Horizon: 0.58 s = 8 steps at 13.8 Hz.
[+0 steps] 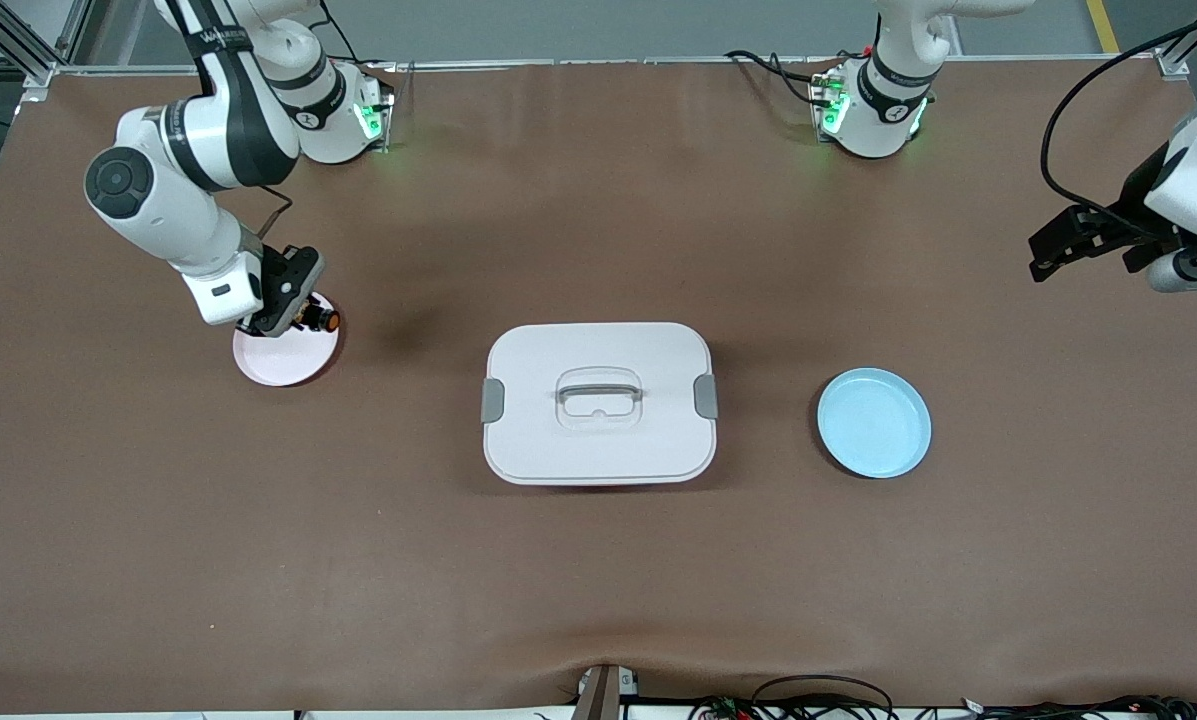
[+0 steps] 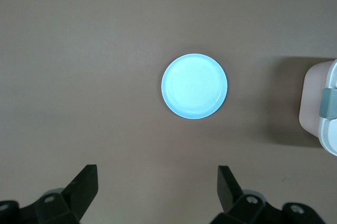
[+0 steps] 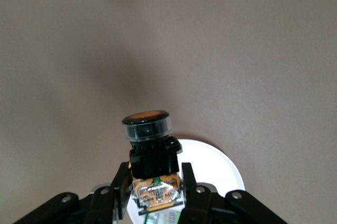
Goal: Transfer orange switch to right arm and place
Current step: 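Carry the switch with the right gripper over the pink plate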
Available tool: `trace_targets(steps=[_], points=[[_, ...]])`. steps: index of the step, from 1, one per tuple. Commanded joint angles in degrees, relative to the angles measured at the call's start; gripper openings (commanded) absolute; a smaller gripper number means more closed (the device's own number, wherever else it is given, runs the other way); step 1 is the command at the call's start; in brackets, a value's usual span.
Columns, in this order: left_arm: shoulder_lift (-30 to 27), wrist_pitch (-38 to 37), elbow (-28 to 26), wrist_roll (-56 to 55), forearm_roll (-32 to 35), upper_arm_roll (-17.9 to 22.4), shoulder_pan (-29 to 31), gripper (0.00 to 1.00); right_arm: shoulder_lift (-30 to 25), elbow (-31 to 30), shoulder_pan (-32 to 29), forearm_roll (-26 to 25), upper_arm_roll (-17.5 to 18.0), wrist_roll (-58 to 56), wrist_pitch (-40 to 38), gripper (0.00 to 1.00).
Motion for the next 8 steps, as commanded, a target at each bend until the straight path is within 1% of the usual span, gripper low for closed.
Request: trace_targets(steps=[1,3,6,8], points=[[-1.26,0.34,-1.59,1.06,-0.73,1.08,-1.34,1.0,-2.71,-4.16,-3.72,-1.2,0.75,-5.18,2.6,0.0],[-1.43,0.34,-2.38,1.15,-0.73,1.08,-1.34,1.0,-2.62,-5.22,-3.9,-1.81,0.75,-6.6,3.92,0.0],[-1.7,0.26,-2.3,1.24,-0.64,0.82,-0.63,1.0,-2.18,-8.2,-5.13,-4.62,0.75,-6.78,10.23,0.0],[-1.52,0.26,-2.12,1.15,-0.64,0.82,-0.72,1.0,-0.96,-9.7,-6.09,-7.6,0.66,-6.78,14.02,0.0]])
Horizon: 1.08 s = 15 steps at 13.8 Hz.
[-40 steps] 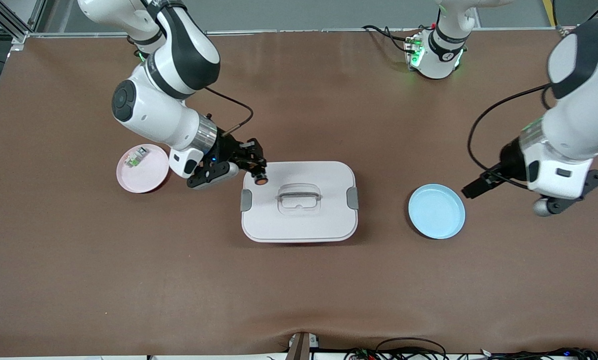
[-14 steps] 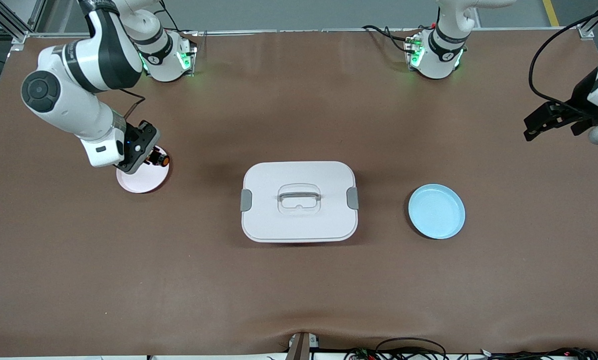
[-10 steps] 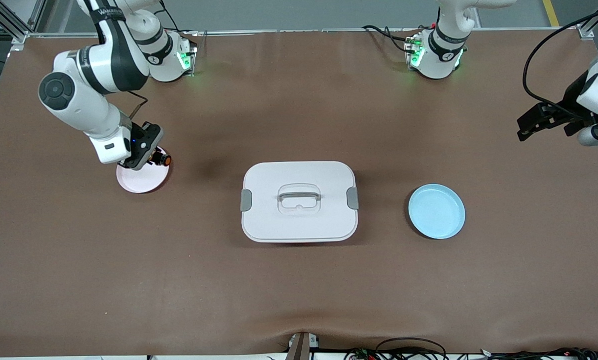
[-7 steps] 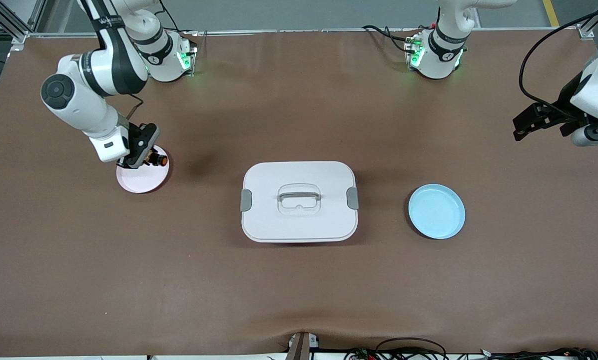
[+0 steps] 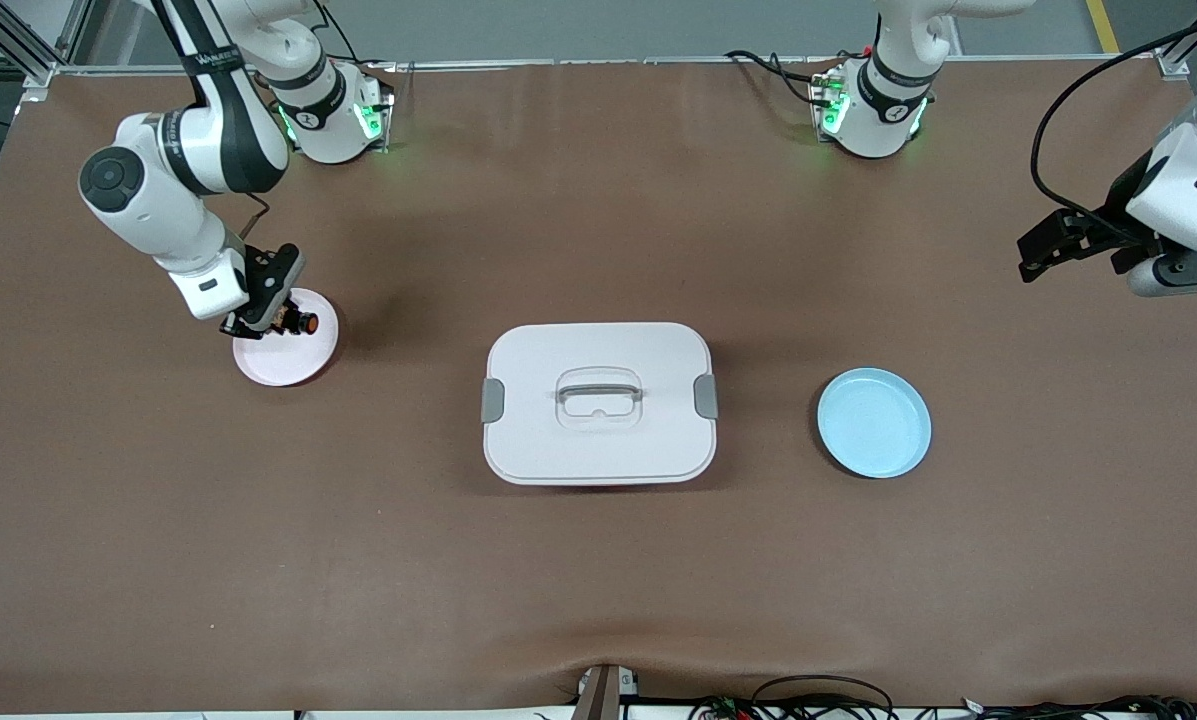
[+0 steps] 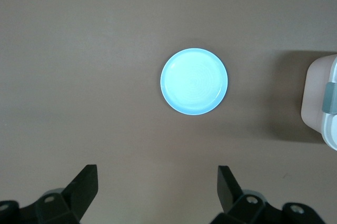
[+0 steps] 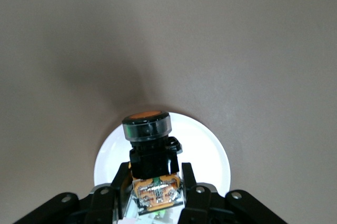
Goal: Transfer orange switch to right arm and place
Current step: 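Carry the switch with the right gripper over the pink plate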
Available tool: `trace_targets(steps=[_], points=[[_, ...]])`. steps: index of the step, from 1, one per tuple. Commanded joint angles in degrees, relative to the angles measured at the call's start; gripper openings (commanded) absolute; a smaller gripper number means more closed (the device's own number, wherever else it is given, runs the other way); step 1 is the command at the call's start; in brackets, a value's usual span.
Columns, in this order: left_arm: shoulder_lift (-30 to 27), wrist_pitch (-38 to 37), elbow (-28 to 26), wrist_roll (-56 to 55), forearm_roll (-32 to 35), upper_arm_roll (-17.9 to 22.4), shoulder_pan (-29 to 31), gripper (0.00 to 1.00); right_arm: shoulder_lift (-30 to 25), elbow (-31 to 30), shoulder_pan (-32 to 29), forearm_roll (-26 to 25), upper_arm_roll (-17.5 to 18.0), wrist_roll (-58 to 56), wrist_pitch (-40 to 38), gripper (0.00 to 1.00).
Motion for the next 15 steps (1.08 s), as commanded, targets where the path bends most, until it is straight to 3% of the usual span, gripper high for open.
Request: trace_targets(steps=[1,9,15], points=[[-1.2,0.42,-0.91,1.15,-0.64,0.6,-0.34,1.0,-0.13,-3.4,-3.66,-4.27,0.74,-0.76,5.08,0.0],[-0.75,1.47,-1.08,1.24,-0.91,0.68,0.19,1.0,9.27,-6.83,-6.32,-4.9,0.83,-2.52,21.44,0.0],[-0.67,1.38,-1.34,1.94,-1.0,0.68,0.54,1.0,12.97,-6.83,-6.4,-4.9,0.83,-2.43,25.05,0.0]])
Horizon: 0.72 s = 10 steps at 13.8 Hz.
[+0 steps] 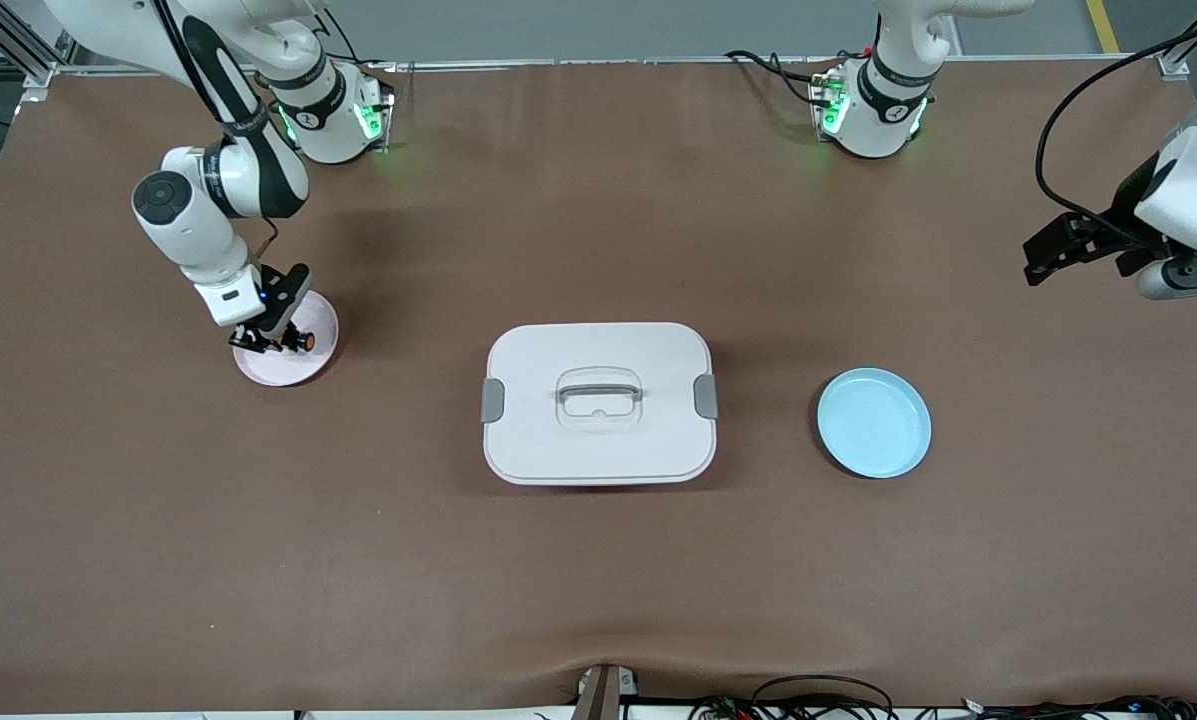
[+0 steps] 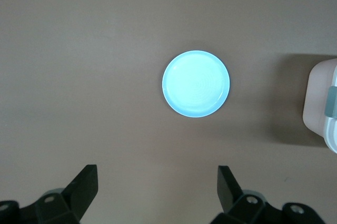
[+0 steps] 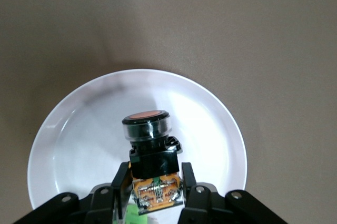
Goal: Transfer orange switch to right arm and place
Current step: 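Lower the switch onto the pink plate and open the right gripper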
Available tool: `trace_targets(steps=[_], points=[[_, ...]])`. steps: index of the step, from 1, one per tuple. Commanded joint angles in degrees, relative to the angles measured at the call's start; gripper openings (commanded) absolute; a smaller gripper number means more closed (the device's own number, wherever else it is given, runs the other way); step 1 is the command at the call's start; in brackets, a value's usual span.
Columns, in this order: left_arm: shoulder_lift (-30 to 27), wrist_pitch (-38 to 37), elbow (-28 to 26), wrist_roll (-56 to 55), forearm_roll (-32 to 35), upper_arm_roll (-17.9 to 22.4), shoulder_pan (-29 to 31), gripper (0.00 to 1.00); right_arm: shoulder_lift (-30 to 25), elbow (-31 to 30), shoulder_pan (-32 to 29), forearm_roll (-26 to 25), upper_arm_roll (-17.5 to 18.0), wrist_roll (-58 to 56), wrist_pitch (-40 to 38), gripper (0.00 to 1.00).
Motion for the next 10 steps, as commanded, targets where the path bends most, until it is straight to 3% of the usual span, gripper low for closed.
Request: trace_targets(steps=[1,10], points=[[-0.66,0.66,-0.79,1.97,-0.99,0.38,0.23,1.0,0.6,-0.27,-1.51,-0.98,0.81,-0.64,1.85,0.0],[-0.49,1.37,-0.62,1.97,-0.99,0.3,0.23,1.0,2.71,-0.36,-1.6,-0.98,0.9,-0.55,4.06,0.0]])
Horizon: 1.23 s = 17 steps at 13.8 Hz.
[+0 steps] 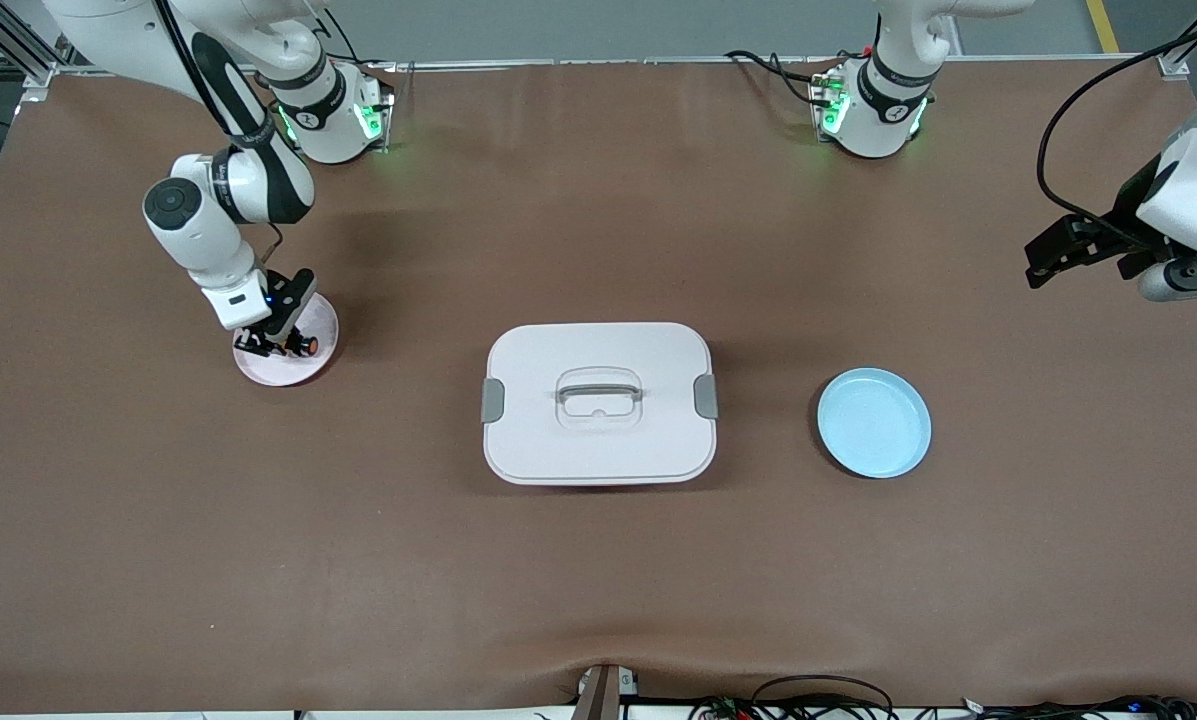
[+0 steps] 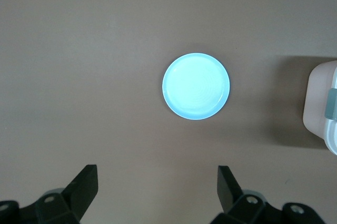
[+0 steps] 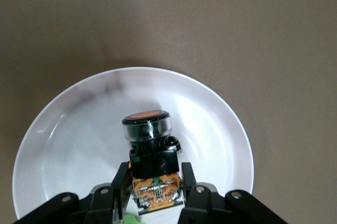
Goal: Transfer orange switch to right arm and place
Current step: 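Lower the switch onto the pink plate and open the right gripper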
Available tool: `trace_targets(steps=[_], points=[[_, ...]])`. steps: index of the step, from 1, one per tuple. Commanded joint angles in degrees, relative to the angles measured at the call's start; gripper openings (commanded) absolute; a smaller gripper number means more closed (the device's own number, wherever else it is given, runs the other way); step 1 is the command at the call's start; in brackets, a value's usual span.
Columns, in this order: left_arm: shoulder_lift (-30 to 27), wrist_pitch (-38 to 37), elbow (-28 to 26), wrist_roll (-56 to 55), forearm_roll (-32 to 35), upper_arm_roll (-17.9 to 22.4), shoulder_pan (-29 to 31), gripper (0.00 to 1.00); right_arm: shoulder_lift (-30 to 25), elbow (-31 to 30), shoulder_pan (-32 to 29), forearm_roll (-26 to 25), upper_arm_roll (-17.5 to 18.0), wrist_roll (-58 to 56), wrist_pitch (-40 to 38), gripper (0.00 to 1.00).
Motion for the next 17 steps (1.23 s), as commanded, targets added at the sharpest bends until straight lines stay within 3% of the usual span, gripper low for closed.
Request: trace_targets(steps=[1,2,3,4,13,17], points=[[-0.4,0.65,-0.42,1.67,-0.99,0.23,0.18,1.0,0.24,-0.28,-1.68,-0.98,0.88,0.06,0.93,0.0],[-0.31,0.65,-0.33,1.67,-0.99,0.23,0.18,1.0,0.41,-0.28,-1.77,-0.9,0.88,0.5,0.93,0.09],[-0.4,0.65,-0.33,1.67,-0.99,0.23,0.18,1.0,0.5,-0.19,-2.21,-0.81,0.88,0.59,0.84,0.79],[-0.31,0.56,-0.33,1.75,-0.99,0.23,0.18,1.0,0.5,-0.19,-2.56,-0.81,0.96,0.59,0.84,1.0],[-0.31,0.3,-0.24,1.84,-0.99,0.23,0.18,1.0,-2.04,0.78,-2.65,-0.55,0.96,0.59,-4.77,1.0],[0.12,0.12,0.29,5.7,-0.55,0.31,0.09,1.0,-6.6,4.19,-2.56,-0.46,0.96,2.69,-16.43,1.0]])
